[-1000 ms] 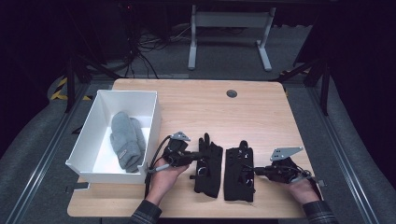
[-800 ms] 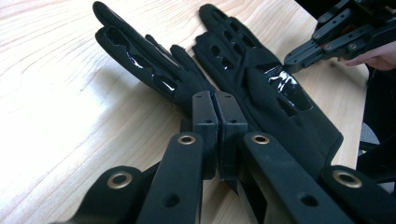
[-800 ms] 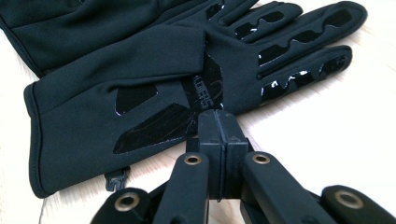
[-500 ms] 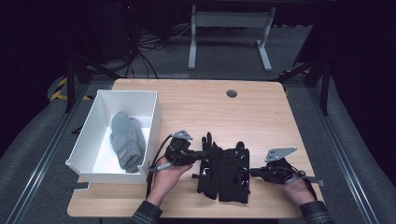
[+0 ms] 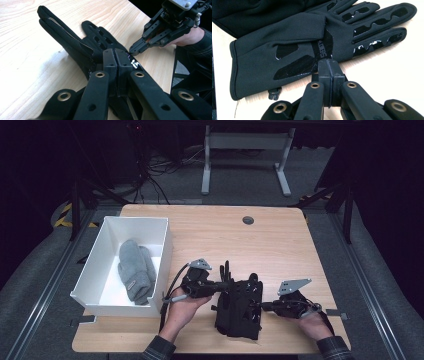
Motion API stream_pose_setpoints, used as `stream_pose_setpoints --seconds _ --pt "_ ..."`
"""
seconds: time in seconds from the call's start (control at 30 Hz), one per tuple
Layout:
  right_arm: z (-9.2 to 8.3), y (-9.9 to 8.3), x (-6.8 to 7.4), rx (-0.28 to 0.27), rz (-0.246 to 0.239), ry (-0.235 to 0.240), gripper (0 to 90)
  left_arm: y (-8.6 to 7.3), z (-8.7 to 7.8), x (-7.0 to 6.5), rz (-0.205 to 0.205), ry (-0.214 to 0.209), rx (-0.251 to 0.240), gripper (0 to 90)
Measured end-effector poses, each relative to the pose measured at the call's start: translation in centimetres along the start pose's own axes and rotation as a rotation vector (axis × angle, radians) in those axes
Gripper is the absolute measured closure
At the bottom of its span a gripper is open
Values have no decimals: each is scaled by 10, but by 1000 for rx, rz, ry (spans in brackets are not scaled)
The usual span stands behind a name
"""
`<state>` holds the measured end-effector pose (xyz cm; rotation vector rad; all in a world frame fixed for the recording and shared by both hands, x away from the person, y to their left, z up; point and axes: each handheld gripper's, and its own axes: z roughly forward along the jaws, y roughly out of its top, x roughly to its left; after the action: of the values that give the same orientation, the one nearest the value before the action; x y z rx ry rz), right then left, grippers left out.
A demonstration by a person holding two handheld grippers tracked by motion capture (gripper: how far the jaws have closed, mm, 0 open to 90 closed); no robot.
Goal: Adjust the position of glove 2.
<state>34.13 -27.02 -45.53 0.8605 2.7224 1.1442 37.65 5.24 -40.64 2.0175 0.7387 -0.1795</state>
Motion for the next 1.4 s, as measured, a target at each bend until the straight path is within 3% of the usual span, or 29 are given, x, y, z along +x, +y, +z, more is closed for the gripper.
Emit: stream_pose_setpoints --seconds 0.3,1.0,1.13,1.33,1.4 --pt "8 5 8 8 -23 21 900 2 9 -9 18 -32 17 891" --pt "21 14 18 14 -57 25 900 -1 65 -23 59 -81 117 891" --pt "22 14 18 15 -60 24 900 -1 72 -23 58 -108 112 877" --pt "17 12 13 0 -53 13 900 -1 69 -25 66 -126 75 794" --pt "12 11 10 -10 -41 -2 900 -1 68 -26 70 -125 79 804"
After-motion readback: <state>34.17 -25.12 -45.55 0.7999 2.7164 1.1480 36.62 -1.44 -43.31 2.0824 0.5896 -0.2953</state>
